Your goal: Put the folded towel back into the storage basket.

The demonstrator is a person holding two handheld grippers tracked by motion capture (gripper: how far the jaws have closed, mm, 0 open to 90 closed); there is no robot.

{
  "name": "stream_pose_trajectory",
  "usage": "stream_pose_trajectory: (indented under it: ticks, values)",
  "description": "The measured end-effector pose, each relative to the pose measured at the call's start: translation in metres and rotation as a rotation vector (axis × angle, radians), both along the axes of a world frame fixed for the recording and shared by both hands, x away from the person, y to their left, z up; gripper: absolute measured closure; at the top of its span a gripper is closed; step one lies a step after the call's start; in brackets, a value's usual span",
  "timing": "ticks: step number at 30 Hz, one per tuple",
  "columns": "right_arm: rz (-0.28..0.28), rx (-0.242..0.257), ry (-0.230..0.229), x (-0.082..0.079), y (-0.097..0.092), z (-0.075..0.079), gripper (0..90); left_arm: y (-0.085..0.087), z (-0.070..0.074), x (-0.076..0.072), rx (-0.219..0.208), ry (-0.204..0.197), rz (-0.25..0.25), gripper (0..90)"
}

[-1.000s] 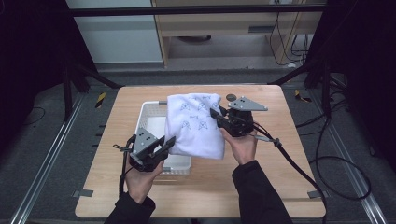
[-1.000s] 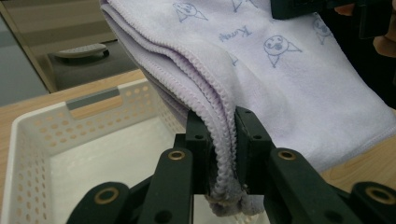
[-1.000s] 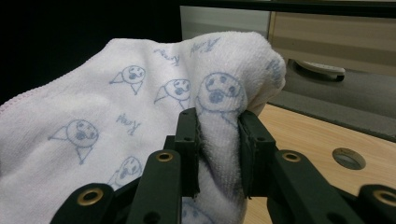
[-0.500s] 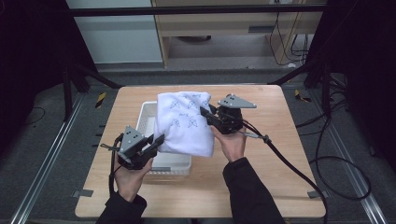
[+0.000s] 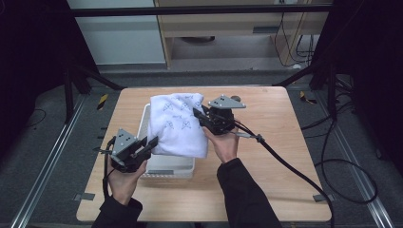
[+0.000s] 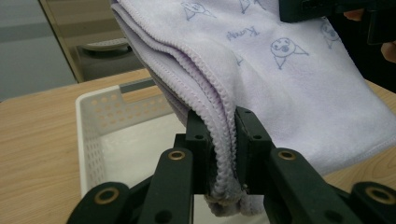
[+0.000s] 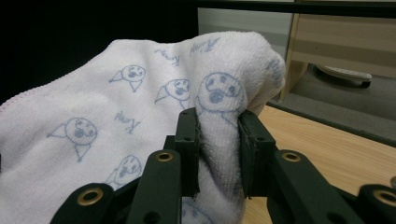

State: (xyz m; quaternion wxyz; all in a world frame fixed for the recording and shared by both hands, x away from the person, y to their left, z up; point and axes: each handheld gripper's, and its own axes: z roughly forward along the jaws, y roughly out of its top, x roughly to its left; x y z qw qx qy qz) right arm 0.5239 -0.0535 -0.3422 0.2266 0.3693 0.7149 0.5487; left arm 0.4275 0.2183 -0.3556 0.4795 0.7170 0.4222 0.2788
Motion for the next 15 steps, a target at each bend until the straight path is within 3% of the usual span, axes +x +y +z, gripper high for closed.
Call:
stream_pose_trajectory:
  ticks: [15]
  values:
    - [0.028, -0.004, -0.006, 0.009, 0.034, -0.003, 72.2, 0.028, -0.003, 0.002, -0.007, 0.005, 0.055, 76.2]
